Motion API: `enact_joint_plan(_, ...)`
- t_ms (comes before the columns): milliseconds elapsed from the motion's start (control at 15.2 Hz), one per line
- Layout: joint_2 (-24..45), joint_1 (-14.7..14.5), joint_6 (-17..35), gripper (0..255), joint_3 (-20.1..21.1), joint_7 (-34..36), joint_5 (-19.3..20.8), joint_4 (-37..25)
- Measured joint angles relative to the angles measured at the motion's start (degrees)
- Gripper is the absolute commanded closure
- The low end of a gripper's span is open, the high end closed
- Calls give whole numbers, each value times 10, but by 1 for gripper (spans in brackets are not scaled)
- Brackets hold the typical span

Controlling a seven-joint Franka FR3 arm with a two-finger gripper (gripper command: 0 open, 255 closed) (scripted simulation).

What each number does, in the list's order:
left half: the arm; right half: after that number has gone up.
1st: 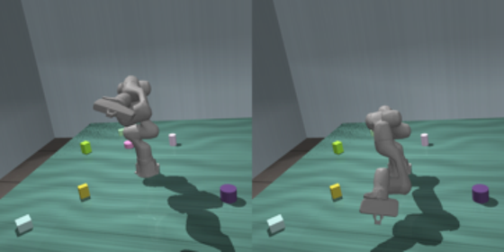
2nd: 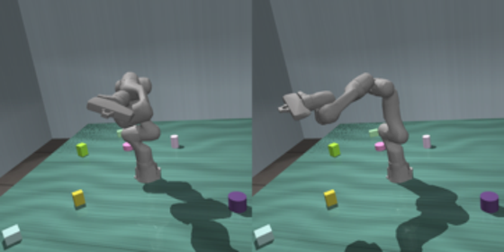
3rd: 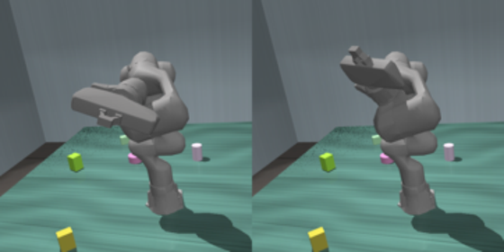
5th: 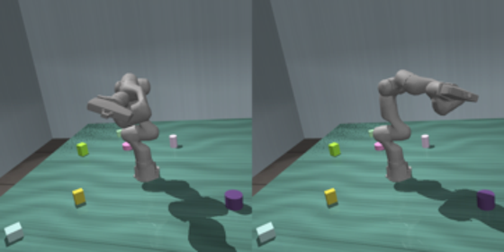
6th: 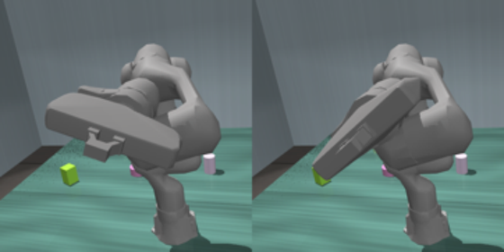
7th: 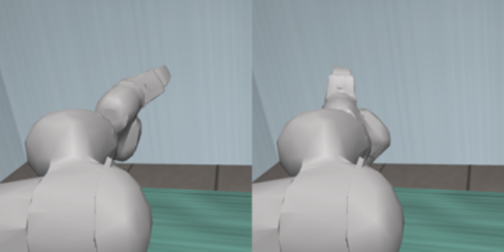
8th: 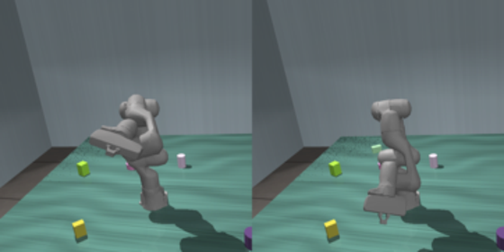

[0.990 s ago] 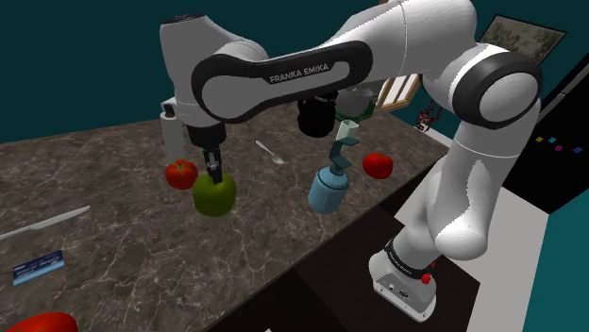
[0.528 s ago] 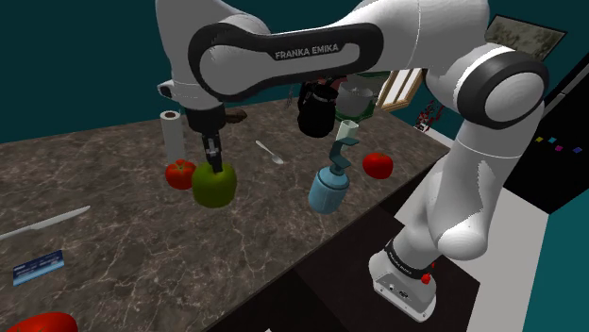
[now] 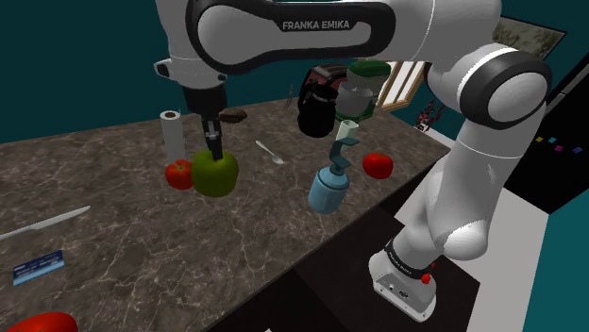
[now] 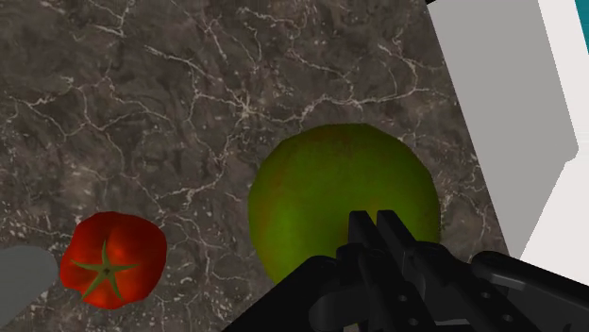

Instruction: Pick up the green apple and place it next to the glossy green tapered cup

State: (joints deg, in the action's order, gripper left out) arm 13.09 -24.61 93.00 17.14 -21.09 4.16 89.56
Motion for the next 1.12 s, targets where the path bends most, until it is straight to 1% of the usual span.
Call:
enact_joint_plan(330, 4, -1, -39, 255, 0, -1, 1, -43)
enact_joint_plan(396, -3, 2, -40, 255, -1, -7, -1, -37)
enact_joint_plan(924, -116, 61, -8, 255, -39, -101, -19, 101)
enact_joint_plan(1122, -148, 81, -2, 255, -59, -142, -20, 137)
